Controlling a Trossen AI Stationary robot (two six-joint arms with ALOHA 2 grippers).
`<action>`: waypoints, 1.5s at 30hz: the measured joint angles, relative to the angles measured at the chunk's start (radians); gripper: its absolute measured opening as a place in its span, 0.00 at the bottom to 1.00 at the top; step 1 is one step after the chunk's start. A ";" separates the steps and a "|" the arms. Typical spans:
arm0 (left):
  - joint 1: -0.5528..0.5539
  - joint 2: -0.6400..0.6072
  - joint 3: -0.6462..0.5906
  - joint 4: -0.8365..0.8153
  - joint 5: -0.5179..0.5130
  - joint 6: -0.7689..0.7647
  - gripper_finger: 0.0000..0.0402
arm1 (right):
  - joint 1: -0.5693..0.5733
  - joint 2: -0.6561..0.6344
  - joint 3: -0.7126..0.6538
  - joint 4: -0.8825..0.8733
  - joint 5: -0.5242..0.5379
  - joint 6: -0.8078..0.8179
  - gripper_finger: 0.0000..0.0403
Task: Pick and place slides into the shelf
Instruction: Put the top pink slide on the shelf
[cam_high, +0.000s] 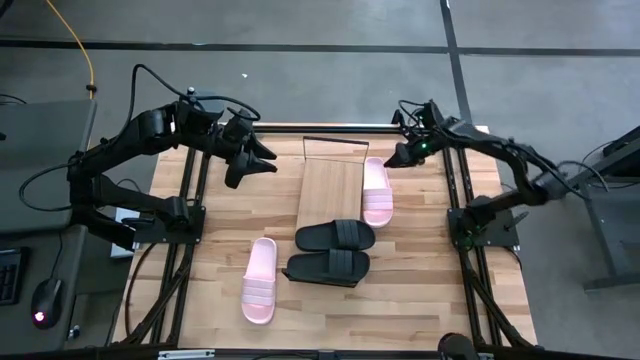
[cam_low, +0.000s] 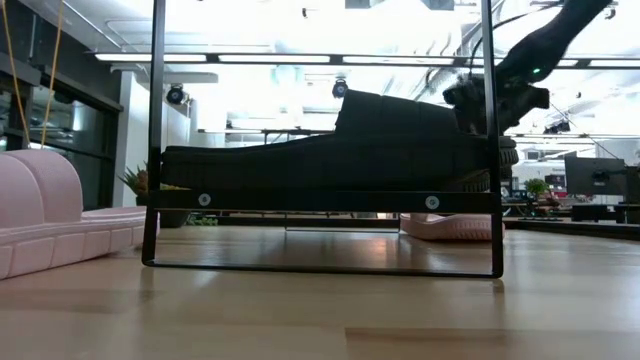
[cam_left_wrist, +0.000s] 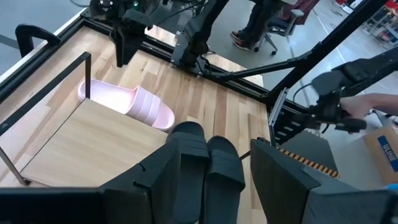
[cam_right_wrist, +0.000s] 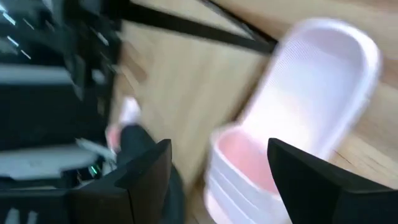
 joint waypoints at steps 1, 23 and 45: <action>0.000 0.000 0.000 0.000 0.000 -0.002 0.45 | -0.003 0.030 0.023 -0.058 0.001 -0.054 0.63; 0.000 0.000 0.000 0.000 -0.046 0.003 0.45 | 0.146 0.185 0.091 -0.197 0.064 -0.242 0.63; 0.000 0.000 0.000 -0.001 -0.037 0.002 0.45 | 0.242 0.185 0.091 -0.152 0.121 -0.225 0.63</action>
